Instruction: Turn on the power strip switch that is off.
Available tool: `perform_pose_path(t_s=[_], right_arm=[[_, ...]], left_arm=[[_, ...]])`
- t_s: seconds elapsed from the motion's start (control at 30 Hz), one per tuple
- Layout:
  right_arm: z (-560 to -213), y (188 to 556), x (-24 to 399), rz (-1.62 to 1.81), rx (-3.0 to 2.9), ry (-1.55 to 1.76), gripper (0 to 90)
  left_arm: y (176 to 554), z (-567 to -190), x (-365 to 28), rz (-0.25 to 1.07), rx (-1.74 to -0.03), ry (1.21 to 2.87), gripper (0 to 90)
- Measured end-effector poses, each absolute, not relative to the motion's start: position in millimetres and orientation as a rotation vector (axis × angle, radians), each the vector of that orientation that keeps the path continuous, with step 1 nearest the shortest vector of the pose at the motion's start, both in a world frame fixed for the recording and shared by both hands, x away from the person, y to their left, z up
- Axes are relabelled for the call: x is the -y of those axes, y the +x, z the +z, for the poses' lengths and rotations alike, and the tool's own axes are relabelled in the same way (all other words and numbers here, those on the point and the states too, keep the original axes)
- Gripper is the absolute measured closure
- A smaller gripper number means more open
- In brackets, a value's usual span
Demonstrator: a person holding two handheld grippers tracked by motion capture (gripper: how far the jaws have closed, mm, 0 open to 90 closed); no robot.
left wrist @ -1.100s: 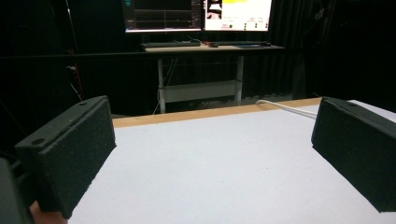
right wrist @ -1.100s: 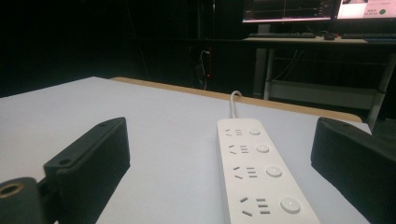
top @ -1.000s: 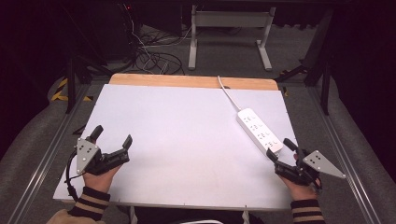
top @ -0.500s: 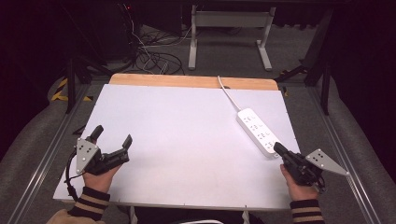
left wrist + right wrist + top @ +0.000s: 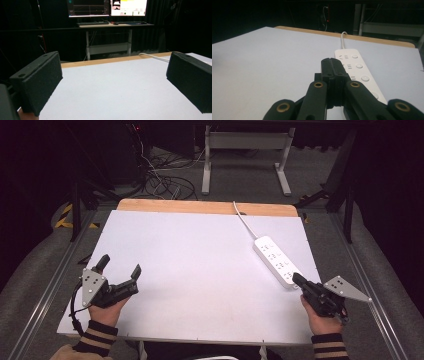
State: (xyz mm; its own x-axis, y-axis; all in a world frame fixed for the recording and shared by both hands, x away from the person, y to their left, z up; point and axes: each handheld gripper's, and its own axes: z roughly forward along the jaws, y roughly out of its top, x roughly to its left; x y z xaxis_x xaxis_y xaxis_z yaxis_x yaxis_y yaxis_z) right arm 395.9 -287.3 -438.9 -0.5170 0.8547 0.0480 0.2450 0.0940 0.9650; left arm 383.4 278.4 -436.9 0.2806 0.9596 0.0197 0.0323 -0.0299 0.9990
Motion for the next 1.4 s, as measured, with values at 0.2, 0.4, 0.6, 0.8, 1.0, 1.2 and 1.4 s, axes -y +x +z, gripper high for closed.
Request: perform_pose_path(t_s=[0.2, 0.4, 0.6, 0.8, 1.0, 1.2, 1.4], right_arm=[[-416, 404, 276, 1.399, -1.844, 1.075, 90.0], [-380, 421, 262, 1.321, -1.895, 1.052, 90.0], [-336, 442, 247, 1.249, -1.941, 1.041, 90.0], [-302, 469, 225, 1.174, -1.984, 1.038, 90.0], [-274, 491, 198, 1.098, -2.058, 1.015, 90.0], [-261, 513, 178, 1.015, -2.112, 1.009, 90.0], [-282, 543, 171, 0.903, -2.184, 1.074, 90.0]], left_arm=[[383, -437, -276, 1.002, -1.004, 1.383, 0.8], [384, -438, -275, 1.002, -1.003, 1.392, 0.8], [383, -438, -275, 0.999, -1.004, 1.397, 0.8], [383, -439, -274, 1.006, -1.0, 1.405, 0.9], [382, -439, -275, 1.011, -1.0, 1.407, 1.2], [380, -438, -274, 1.018, -0.987, 1.415, 1.2], [378, -438, -275, 1.034, -0.981, 1.417, 1.3]])
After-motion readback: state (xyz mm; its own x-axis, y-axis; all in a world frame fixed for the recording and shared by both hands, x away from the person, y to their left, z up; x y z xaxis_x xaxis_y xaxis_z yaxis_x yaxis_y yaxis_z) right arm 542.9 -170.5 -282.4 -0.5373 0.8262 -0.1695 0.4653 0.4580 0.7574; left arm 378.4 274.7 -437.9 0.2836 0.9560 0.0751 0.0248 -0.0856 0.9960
